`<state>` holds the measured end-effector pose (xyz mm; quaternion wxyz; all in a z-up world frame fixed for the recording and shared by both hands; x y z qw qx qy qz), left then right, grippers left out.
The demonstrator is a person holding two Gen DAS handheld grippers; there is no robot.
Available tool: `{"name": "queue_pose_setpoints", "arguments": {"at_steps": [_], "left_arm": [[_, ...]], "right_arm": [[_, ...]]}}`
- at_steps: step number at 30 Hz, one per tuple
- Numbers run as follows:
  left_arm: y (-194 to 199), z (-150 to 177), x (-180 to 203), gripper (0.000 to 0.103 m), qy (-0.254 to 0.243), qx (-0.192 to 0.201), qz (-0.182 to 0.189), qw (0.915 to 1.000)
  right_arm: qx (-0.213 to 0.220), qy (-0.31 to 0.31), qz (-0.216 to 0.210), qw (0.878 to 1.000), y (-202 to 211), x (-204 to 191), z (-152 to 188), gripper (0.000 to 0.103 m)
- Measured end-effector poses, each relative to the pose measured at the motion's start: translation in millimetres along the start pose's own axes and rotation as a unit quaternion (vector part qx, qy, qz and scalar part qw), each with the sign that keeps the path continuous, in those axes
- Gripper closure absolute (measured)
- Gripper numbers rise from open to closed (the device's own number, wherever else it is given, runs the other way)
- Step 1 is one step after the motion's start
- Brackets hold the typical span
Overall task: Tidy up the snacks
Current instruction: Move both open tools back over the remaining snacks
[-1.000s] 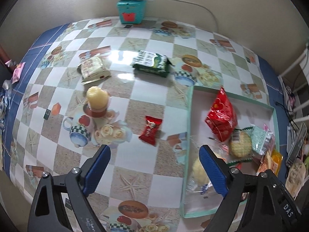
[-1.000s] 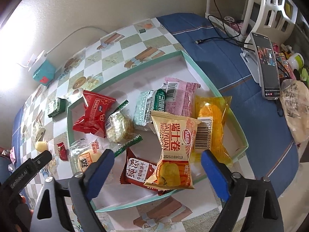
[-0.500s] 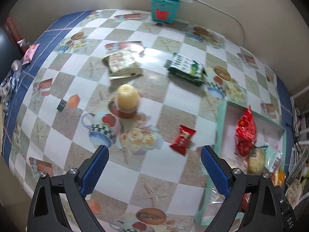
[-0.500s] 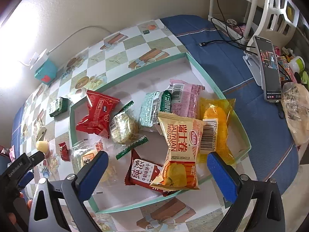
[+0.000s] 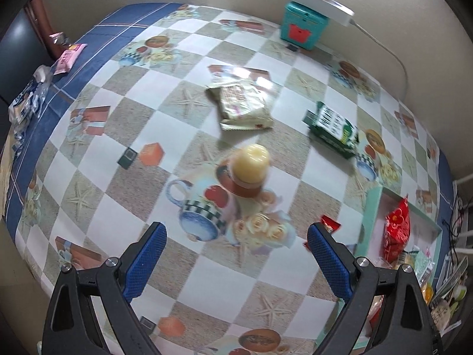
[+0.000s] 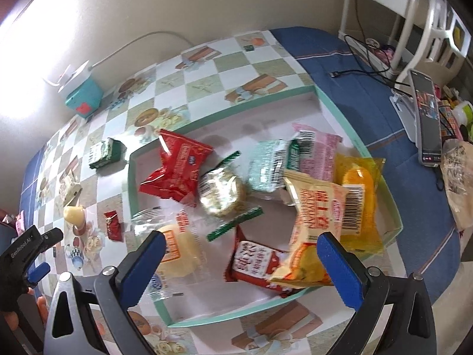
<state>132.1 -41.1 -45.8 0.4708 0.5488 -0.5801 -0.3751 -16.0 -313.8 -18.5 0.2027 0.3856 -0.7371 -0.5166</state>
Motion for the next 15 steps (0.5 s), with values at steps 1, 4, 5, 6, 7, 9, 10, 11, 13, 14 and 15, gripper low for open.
{"name": "queue_pose_setpoints", "arguments": {"at_steps": [1,4,5,6,7,9,10,11,13,14,15], "left_arm": [[0,-1,-3,0.007,0.003,0.001,-0.001,1.0],[1,-6,-15,0.007,0.012,0.003,-0.008,0.9999],[2,-8,-20,0.007,0.015,0.005,-0.011,0.9998],[2,-9,-23,0.007,0.018,0.006,-0.013,0.9997],[2,-11,-28,0.007,0.021,0.007,-0.016,0.9996],[3,-14,-36,0.007,0.027,0.008,-0.019,0.9994],[3,-15,-40,0.007,0.03,0.008,-0.02,0.9993],[3,-16,-44,0.007,0.033,0.008,-0.021,0.9992],[4,-18,-52,0.007,0.038,0.009,-0.023,0.999],[4,-20,-56,0.007,0.04,0.01,-0.023,0.9989],[4,-21,-60,0.007,0.043,0.01,-0.024,0.9987]], "right_arm": [[0.0,0.003,0.0,1.0,0,-3,0,0.0],[-0.001,0.015,-0.003,1.0,-1,-15,2,0.0],[-0.002,0.018,-0.004,1.0,-1,-19,3,0.0],[-0.002,0.022,-0.004,1.0,-2,-24,3,0.0],[-0.002,0.026,-0.005,1.0,-2,-29,4,0.0],[-0.003,0.034,-0.008,0.999,-2,-37,6,0.0],[-0.004,0.038,-0.01,0.999,-3,-42,7,0.0],[-0.004,0.04,-0.011,0.999,-3,-46,8,0.0],[-0.005,0.046,-0.012,0.999,-4,-53,9,0.0],[-0.006,0.049,-0.013,0.999,-5,-57,10,0.0],[-0.006,0.05,-0.013,0.999,-5,-60,11,0.0]]}}
Point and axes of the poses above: each gripper's, at about its wrist camera, not at the fingertips, and y roughly against the way its jaws point, x to its right, z to its underside, the point moved 2 cm from there along -y, roughly the way its jaws point, and after that the axes turned 2 degrees about -y, right-handed, at the moved point
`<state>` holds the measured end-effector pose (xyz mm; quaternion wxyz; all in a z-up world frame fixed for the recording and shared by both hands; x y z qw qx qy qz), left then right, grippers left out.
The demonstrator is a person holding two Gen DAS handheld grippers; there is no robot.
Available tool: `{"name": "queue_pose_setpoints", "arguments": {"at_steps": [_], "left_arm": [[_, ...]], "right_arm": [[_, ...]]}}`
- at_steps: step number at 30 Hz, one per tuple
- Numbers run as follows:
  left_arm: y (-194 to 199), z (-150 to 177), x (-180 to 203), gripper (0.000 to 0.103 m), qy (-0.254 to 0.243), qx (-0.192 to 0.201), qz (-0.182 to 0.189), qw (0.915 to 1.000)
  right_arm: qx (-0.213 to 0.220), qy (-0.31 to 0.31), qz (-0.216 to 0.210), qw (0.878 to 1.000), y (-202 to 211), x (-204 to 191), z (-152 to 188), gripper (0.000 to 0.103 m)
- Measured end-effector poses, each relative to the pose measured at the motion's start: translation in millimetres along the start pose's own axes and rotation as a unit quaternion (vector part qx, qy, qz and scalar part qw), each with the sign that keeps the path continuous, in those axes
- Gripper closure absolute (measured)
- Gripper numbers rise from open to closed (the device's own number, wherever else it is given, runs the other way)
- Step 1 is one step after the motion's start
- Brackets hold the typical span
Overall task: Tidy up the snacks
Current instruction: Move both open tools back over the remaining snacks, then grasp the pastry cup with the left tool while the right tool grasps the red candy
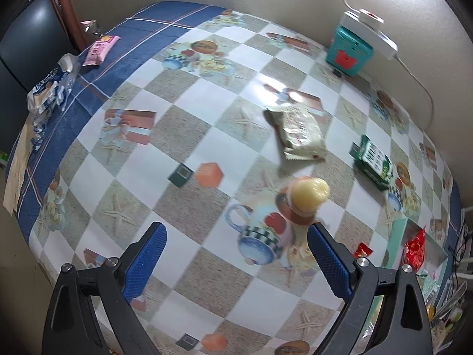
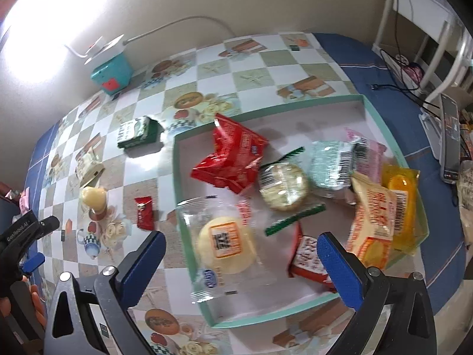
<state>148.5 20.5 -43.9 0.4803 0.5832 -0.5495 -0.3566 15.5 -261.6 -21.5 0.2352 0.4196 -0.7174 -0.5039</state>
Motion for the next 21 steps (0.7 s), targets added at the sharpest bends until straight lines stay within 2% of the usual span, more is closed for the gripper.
{"name": "queue_pose_setpoints", "arguments": {"at_steps": [14,21], "left_arm": [[-2,-20,-56,0.007,0.045,0.002,-0.009,0.999],[-5,-28,-72,0.007,0.059,0.002,-0.005,0.9983]], "right_arm": [[-0.005,0.04,-0.015,0.999,-9,-55,6,0.0],[0.007,0.063,-0.025,0.998,-8,-83,2,0.0]]}}
Point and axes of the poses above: each gripper's, at about its wrist camera, not at the fingertips, and y roughly against the way its jaws point, x to its right, z to its underside, the point moved 2 cm from there along -y, roughly the way its jaws point, and after that the axes turned 2 degrees about -y, right-handed, at the moved point
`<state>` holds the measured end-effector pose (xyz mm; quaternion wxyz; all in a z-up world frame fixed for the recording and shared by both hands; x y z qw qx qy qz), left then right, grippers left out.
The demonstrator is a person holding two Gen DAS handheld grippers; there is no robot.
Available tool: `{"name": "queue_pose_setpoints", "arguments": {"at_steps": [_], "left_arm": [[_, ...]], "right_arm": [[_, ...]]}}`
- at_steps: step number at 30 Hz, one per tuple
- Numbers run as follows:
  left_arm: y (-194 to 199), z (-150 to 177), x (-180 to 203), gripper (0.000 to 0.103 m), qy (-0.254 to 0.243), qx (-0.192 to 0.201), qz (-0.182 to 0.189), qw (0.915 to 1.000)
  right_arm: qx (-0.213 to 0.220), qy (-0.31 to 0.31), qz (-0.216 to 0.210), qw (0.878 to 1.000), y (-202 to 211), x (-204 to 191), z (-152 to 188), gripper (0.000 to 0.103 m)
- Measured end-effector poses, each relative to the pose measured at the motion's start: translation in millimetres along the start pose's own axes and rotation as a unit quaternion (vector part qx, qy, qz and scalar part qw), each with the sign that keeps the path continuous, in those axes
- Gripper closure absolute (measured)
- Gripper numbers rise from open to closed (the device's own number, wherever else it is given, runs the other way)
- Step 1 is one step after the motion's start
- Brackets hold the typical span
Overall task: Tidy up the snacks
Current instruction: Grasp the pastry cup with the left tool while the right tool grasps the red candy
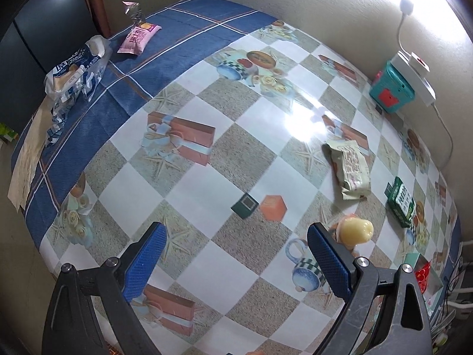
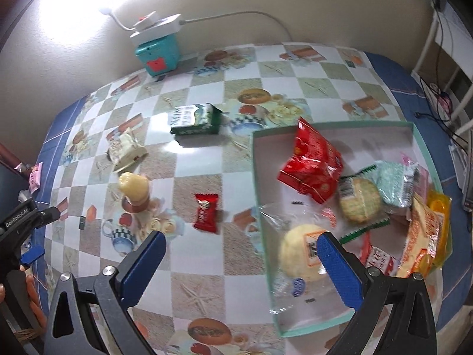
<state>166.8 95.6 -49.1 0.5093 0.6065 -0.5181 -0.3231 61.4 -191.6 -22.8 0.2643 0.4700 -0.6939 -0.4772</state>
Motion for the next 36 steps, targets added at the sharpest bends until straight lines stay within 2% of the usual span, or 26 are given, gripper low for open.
{"name": "queue_pose_setpoints", "arguments": {"at_steps": [11,18,20,30,33,36], "left_arm": [[-7,-15,18,0.007,-0.023,0.0,0.023,0.9995],[-13,-16,50,0.007,-0.057,-0.002,0.049,0.9972],[-15,-15,60,0.007,-0.07,-0.002,0.053,0.9961],[-27,-2,107,0.007,-0.136,-0.002,0.065,0.9885],[-33,2,118,0.008,-0.15,-0.006,0.067,0.9864],[-39,4,125,0.009,-0.157,-0.009,0.068,0.9852]], "right_arm": [[0.021,0.021,0.003,1.0,-8,-22,-14,0.001],[0.019,0.029,0.001,0.999,-22,-34,-17,0.015],[0.019,0.03,0.002,0.999,-26,-35,-18,0.016],[-0.002,0.023,0.002,1.0,-48,-37,-17,0.031],[-0.011,0.022,-0.002,1.0,-55,-37,-16,0.04],[-0.018,0.019,-0.003,1.0,-61,-36,-15,0.041]]}}
Point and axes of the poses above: each gripper's, at about its wrist camera, not at the fingertips, and y roughly against the way its jaws point, x to its right, z to its underside, the point moved 2 cm from there along -y, roughly the way its jaws point, and after that the axes turned 2 degrees about -y, right-handed, at the moved point
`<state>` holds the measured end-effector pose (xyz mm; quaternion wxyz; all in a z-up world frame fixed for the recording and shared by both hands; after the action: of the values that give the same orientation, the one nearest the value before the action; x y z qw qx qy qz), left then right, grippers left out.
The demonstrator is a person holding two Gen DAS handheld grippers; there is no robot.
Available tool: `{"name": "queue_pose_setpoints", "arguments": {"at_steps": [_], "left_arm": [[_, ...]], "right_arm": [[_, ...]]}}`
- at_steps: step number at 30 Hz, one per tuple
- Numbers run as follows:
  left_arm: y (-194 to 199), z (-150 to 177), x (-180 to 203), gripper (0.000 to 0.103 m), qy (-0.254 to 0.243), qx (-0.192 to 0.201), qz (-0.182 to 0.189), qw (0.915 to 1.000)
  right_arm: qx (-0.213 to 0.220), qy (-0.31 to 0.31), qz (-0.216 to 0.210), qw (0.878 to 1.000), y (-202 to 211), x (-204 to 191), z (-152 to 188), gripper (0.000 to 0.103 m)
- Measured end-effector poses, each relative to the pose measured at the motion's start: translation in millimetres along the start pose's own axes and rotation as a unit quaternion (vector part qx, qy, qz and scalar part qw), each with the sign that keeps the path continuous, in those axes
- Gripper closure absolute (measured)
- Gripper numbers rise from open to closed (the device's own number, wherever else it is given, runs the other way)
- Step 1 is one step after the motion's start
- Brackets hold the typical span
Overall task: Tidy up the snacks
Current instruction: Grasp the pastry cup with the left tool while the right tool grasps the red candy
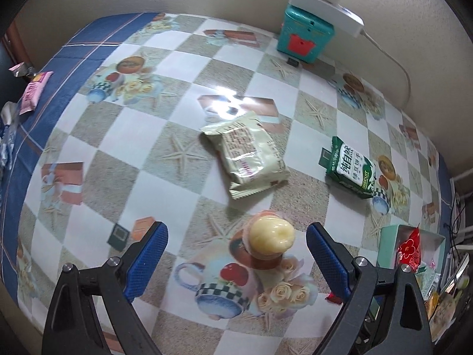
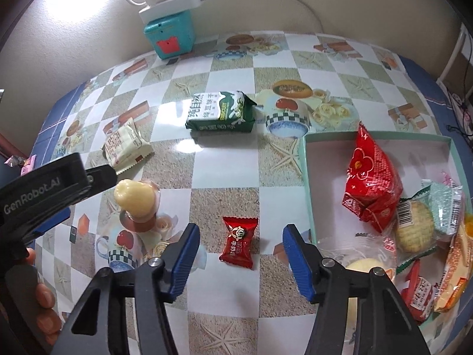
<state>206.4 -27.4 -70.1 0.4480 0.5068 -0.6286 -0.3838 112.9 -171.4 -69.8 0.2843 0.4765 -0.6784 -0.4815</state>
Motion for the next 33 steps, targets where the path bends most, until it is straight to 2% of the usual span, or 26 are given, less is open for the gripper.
{"name": "queue_pose_setpoints", "arguments": {"at_steps": [2,4,8,11,14,16,18,22,24,29,33], "left_arm": [[-4,-1,4,0.011,-0.006,-0.002,0.0,1.0],[-8,-1,8,0.019,-0.013,-0.004,0.001,0.9999],[-15,-1,15,0.02,-0.024,-0.009,-0.002,0.9997],[-18,-1,20,0.031,-0.034,-0.01,-0.006,0.9994],[-21,0,26,0.031,-0.043,-0.012,-0.01,0.999],[-23,1,28,0.036,-0.047,-0.016,-0.01,0.9987],[-25,3,30,0.046,-0.051,-0.021,-0.014,0.9984],[-28,5,34,0.046,-0.056,-0.027,-0.017,0.9979],[-29,5,34,0.057,-0.055,-0.028,-0.017,0.9979],[-29,5,34,0.068,-0.056,-0.029,-0.013,0.9979],[-28,7,33,0.069,-0.059,-0.029,-0.015,0.9977]], "right_arm": [[-0.004,-0.002,0.0,1.0,-4,1,0,0.047],[-0.008,-0.003,0.0,1.0,-8,2,0,0.049],[-0.015,-0.005,0.003,1.0,-16,2,0,0.054],[-0.02,-0.003,0.006,1.0,-21,1,0,0.056],[-0.022,0.0,0.004,1.0,-23,-1,0,0.06],[-0.025,0.003,0.004,1.0,-25,-3,1,0.065],[-0.029,0.006,0.005,1.0,-27,-3,1,0.066],[-0.029,0.01,0.007,1.0,-29,-6,0,0.07],[-0.029,0.011,0.007,0.999,-29,-6,0,0.073],[-0.03,0.01,0.007,0.999,-29,-6,1,0.075],[-0.031,0.01,0.007,0.999,-28,-5,1,0.077]]}}
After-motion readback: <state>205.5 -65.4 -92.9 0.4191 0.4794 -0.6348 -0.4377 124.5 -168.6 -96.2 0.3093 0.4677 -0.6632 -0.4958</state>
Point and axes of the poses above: each gripper's, at about its wrist camera, not at the fingertips, and y roughly against the way its jaws point, x to its right, z to its underside, the point moved 2 cm from there along -y, roughly the way its jaws point, and after that the axes turned 2 degrees about -y, right-handed, at the moved point
